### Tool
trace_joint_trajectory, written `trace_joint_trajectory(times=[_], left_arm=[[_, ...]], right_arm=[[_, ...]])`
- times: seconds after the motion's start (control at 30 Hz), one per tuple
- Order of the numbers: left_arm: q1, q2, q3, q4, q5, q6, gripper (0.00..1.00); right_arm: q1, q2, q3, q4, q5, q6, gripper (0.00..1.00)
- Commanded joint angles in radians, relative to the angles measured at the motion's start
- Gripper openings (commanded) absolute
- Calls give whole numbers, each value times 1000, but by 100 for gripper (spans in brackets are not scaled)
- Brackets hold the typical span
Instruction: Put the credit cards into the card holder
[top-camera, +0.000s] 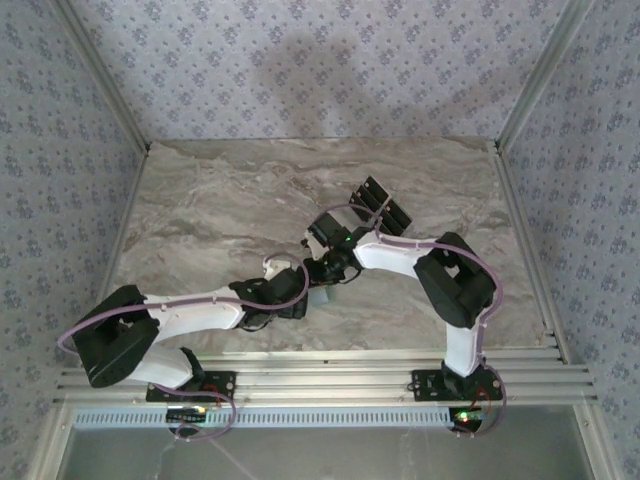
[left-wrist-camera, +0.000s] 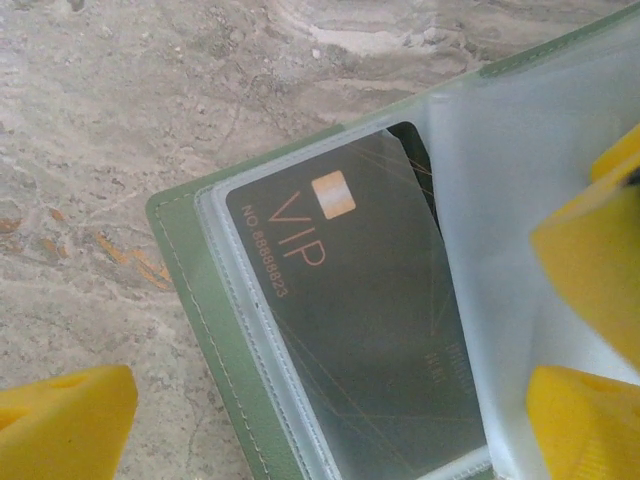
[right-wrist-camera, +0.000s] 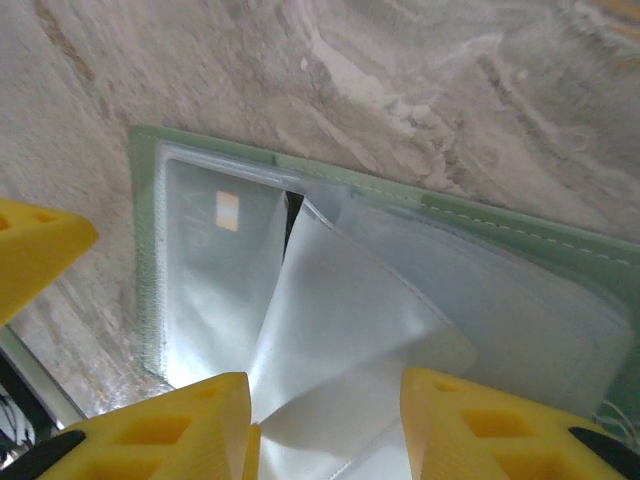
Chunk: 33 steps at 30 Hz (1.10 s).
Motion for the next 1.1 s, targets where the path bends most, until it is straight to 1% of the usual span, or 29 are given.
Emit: trace_joint_trajectory(times=[0.0, 0.17, 0.33, 0.83, 1.07], left_arm=[[-9, 4, -8, -19, -26, -11, 100], [-9, 4, -11, -18, -26, -12, 100], [-8, 2, -11, -18, -28, -13, 100], [-9, 1, -10, -14, -31, -12, 100], [-9, -18, -7, -18, -32, -11, 100]], right_arm=[[-16, -89, -44, 5, 27, 52, 46], [-20, -123, -99, 34, 34, 81, 46], [-18, -104, -118, 62, 20, 94, 46], [-9, -14, -71, 74, -21, 89, 46], [0, -12, -44, 59, -28, 79, 46]])
